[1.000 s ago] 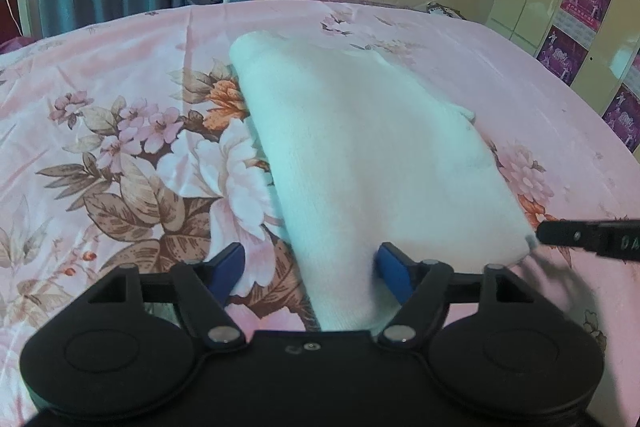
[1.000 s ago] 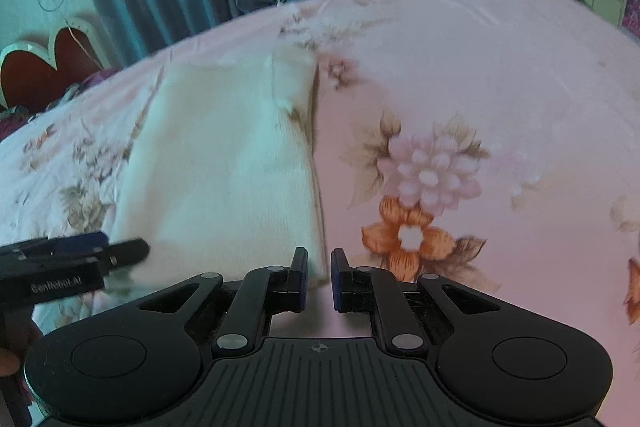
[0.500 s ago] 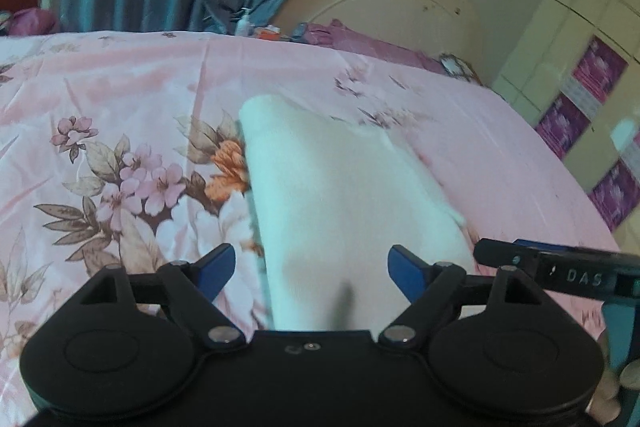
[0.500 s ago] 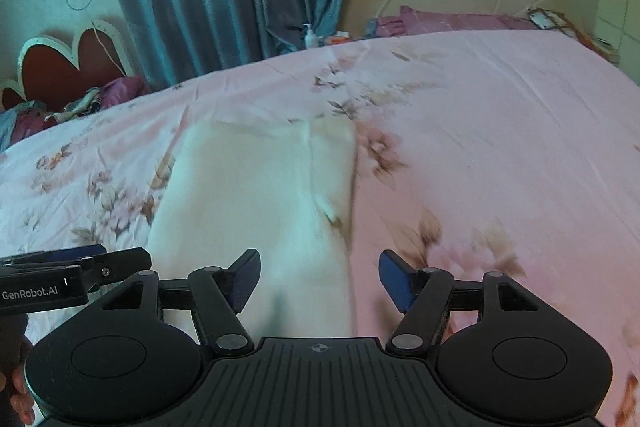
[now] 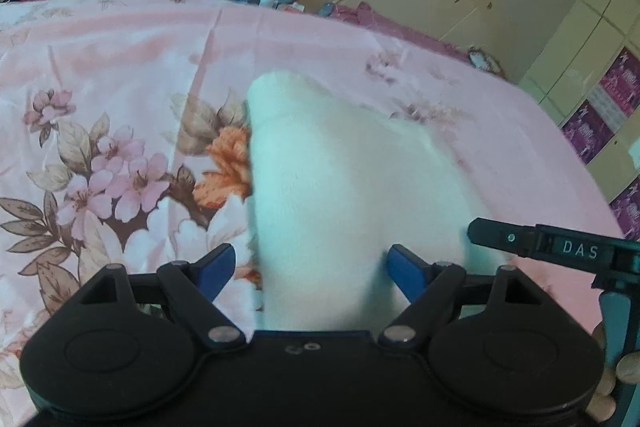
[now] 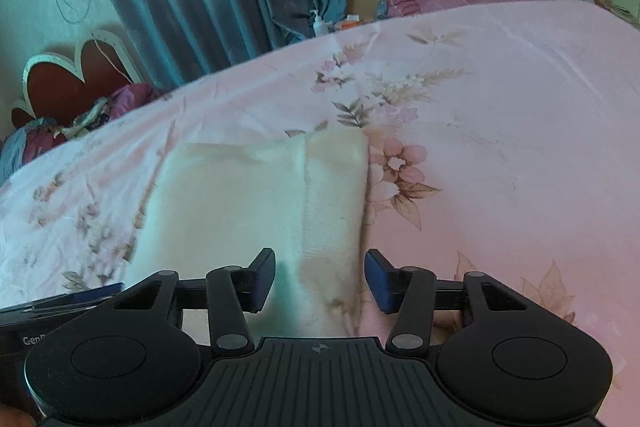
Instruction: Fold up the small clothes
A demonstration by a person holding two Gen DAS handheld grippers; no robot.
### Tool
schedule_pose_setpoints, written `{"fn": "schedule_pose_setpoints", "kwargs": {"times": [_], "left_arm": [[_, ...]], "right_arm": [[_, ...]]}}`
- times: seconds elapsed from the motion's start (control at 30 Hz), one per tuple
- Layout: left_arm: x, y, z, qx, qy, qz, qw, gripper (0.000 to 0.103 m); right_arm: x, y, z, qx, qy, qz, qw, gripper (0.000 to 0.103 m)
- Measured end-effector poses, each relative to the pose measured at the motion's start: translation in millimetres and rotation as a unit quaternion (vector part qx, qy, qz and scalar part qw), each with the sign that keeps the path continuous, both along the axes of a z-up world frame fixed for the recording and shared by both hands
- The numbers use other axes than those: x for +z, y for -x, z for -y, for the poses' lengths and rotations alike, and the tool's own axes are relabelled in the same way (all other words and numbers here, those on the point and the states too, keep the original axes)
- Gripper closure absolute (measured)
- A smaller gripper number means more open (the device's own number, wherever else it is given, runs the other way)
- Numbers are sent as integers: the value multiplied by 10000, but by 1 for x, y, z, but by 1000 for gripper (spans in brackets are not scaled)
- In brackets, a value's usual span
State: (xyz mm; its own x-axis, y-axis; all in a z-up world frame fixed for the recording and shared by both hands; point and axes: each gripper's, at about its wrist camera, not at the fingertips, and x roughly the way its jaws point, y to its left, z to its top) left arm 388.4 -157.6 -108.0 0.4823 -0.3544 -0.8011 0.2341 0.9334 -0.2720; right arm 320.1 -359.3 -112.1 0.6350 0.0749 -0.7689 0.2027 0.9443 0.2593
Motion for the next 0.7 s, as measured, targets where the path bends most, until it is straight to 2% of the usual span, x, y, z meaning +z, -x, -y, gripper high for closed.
{"fn": "schedule_pose_setpoints", "kwargs": {"times": [0.1,0.37,0.4,0.43,0.5,0.57,0.7], "left_arm": [[-7,3,-1,-142,-42,89,9999,18],[-1,-5,5,-147,-79,-37,9999,18],[0,-6,6,-136,-57,-44,9999,18],[1,-6,7,-119,-37,-66,9999,18],[0,-9,9,-129,30,-114,9998,18],[-3,-12,11,-146,77,-173,9997,17],[-9,-15,11,-186,199,-199,9994,15]], "right_arm": [[-14,-1,13,7,-308,-70,9995,53],[-17,-4,27,216,-704,147,9972,52],[-17,-5,29,211,-796,193,9964,48],[-18,-6,31,196,-843,219,9960,36],[-20,-8,32,217,-898,284,9953,17],[-28,-13,32,285,-948,121,9950,17],[-33,-14,32,304,-1093,181,9934,18]]}}
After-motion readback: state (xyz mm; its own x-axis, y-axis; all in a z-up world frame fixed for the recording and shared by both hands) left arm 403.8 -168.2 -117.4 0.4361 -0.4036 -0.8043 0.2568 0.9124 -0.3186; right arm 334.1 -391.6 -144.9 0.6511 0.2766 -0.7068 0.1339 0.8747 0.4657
